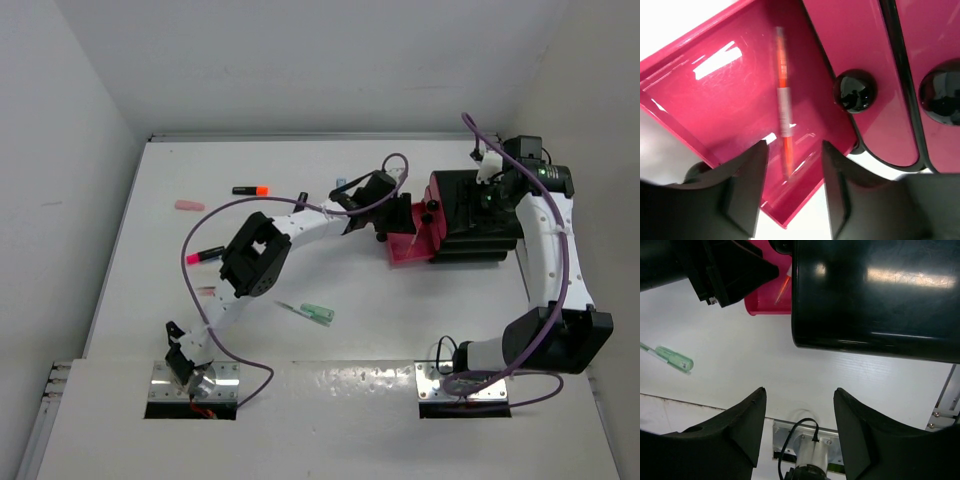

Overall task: Sort the stationery into containers
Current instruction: Place the pen in the drawer, then pick up the pen from the center of the board.

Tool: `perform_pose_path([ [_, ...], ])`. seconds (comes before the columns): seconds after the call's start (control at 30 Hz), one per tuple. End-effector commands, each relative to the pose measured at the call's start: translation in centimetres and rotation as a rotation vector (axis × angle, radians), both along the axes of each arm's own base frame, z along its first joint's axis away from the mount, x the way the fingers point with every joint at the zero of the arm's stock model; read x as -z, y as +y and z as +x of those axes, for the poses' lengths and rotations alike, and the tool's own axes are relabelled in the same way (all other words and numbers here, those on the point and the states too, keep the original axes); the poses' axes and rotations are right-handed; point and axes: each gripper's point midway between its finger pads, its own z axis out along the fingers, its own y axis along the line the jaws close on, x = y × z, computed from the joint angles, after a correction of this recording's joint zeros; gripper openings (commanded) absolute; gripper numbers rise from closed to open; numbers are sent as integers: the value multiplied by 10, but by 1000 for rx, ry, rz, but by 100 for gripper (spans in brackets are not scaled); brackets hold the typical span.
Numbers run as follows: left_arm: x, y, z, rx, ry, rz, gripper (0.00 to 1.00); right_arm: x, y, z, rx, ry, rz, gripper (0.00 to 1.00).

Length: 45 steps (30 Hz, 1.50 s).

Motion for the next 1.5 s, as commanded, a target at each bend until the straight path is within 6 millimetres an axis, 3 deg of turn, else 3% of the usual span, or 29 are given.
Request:
perform_pose_path([
  [0.0, -55, -5, 9, -28, -109, -56, 56, -6, -2, 7, 4, -42, -5, 56],
  [0.03, -74, 4, 14, -33, -169, -42, 57, -4, -3, 8, 6, -38, -9, 56],
  [0.1, -88, 24, 20, -36, -236, 14, 57, 1, -6, 10, 10, -30, -14, 55],
  [0.13, -115, 43, 26, -38, -275, -2, 56, 3, -7, 11, 16, -31, -16, 53],
  [0.17, -102, 61, 24, -17, -259, 34, 53, 8, -7, 10, 20, -16, -12, 52],
  [0.2, -108, 70, 13, 116, -303, 23, 52, 12, -8, 11, 25, -9, -15, 51],
  [0.23, -134, 97, 14, 173, -362, -5, 52, 17, -9, 12, 29, -7, -16, 50],
  [0.27, -111, 109, -21, 343, -300, -39, 52, 19, -9, 13, 32, -8, -16, 49],
  [0.3, -125, 136, -24, 410, -406, -12, 53, 20, -11, 17, 41, -24, -23, 49],
  [0.33, -119, 151, -35, 451, -414, 26, 55, 23, -12, 17, 52, -23, -26, 48],
  [0.37, -88, 174, -61, 498, -317, 89, 56, 23, -13, 20, 55, -36, -33, 47],
  [0.4, -94, 192, -69, 598, -451, 156, 56, 22, -14, 24, 61, -57, -42, 47],
  [0.43, -88, 204, -80, 638, -468, 206, 58, 23, -17, 27, 67, -63, -56, 47],
  [0.47, -59, 227, -99, 676, -406, 285, 58, 22, -18, 29, 72, -71, -63, 47],
  [0.5, -66, 239, -110, 732, -490, 315, 58, 19, -20, 34, 80, -92, -69, 46],
  [0.6, -41, 272, -141, 769, -481, 381, 58, 6, -21, 44, 85, -129, -70, 46],
  [0.67, -26, 283, -162, 810, -487, 380, 58, -9, -16, 51, 71, -161, -44, 46],
  [0.73, -23, 284, -169, 818, -517, 382, 58, -23, -9, 57, 46, -194, -18, 46],
  [0.9, 12, 291, -194, 948, -514, 408, 55, -26, -19, 70, 80, -212, -64, 46],
  [1.07, 29, 286, -192, 980, -568, 442, 54, 1, -38, 80, 107, -170, -148, 45],
  [1.3, 37, 275, -183, 999, -643, 497, 55, 21, -43, 84, 99, -143, -176, 45],
  [1.47, 47, 275, -181, 1028, -687, 556, 57, 38, -42, 76, 99, -99, -172, 44],
])
